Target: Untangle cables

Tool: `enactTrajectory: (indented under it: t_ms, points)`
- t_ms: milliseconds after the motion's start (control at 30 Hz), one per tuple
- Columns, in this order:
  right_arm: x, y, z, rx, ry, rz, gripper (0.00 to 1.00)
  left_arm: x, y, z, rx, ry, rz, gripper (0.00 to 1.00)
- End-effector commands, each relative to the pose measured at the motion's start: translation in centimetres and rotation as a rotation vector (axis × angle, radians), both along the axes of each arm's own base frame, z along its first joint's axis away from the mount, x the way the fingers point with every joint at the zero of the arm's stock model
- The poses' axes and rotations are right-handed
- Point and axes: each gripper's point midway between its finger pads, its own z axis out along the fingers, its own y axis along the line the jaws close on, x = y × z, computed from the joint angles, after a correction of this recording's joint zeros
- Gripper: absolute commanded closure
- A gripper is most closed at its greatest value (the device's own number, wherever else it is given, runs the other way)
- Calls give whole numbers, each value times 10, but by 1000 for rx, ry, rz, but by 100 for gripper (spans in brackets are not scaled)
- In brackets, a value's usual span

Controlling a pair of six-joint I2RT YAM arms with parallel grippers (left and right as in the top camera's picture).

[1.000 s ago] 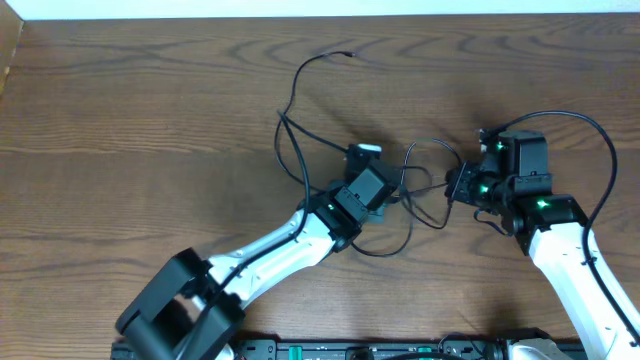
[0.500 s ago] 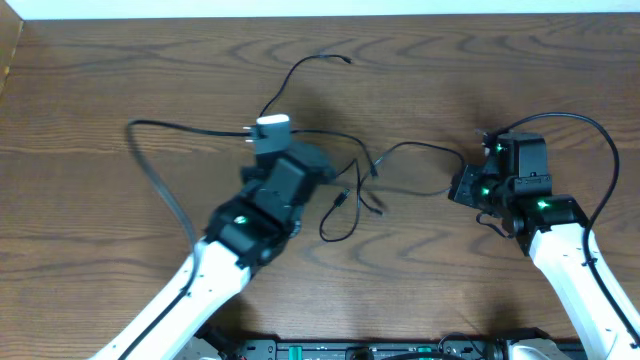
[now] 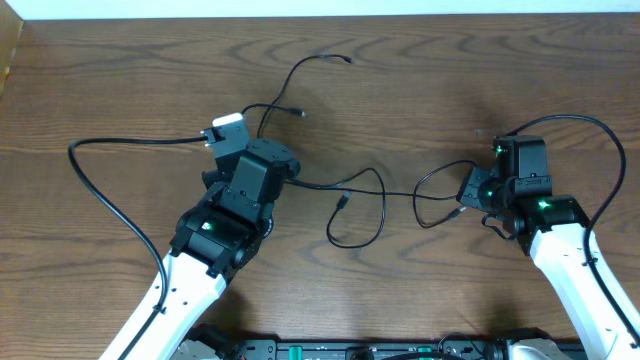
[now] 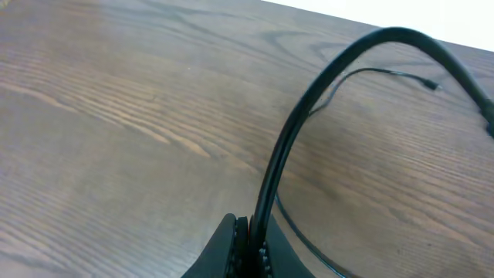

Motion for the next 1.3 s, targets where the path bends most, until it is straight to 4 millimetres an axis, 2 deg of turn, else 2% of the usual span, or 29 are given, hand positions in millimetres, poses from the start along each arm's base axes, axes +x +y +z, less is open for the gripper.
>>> enactTrajectory:
  t_ms: [0, 233, 300, 367, 500, 567, 700, 833, 867, 900, 933, 1167, 1267]
  points:
    - [1, -13, 3, -44, -15, -47, 99, -3, 6, 2, -36, -10, 49, 92]
    - [1, -12, 3, -39, -16, -44, 99, -7, -4, -6, -95, 31, 21, 91]
    - [1, -9, 3, -25, -14, -32, 99, -7, -5, -9, -97, 42, 15, 84]
    - [1, -3, 4, 3, -17, -13, 99, -8, -10, -14, -110, 66, -5, 84]
    - [13, 22, 17, 82, -91, 121, 99, -8, -20, -30, -124, 130, -35, 85]
    - [20, 23, 22, 84, -131, 130, 99, -6, -21, -37, -121, 151, -28, 85]
    - [23, 9, 21, 15, -135, 80, 99, -5, -24, -47, -125, 181, -25, 88]
    - [11, -25, 10, -143, -67, -24, 98, -5, -25, -49, -131, 184, -23, 89]
    - [7, -30, 8, -171, -51, -40, 82, -4, -25, -48, -132, 182, -23, 89]
    - [4, -34, 6, -190, -37, -44, 54, -4, -25, -48, -134, 179, -24, 89]
    - [2, -34, 4, -196, -27, -41, 1, -3, -26, -47, -136, 177, -24, 89]
    - [2, -19, 3, -139, -25, 28, 1, -2, -32, -47, -224, 161, 8, 90]
    - [7, 7, 8, -75, -69, 205, 1, 0, -37, -45, -248, 151, -2, 89]
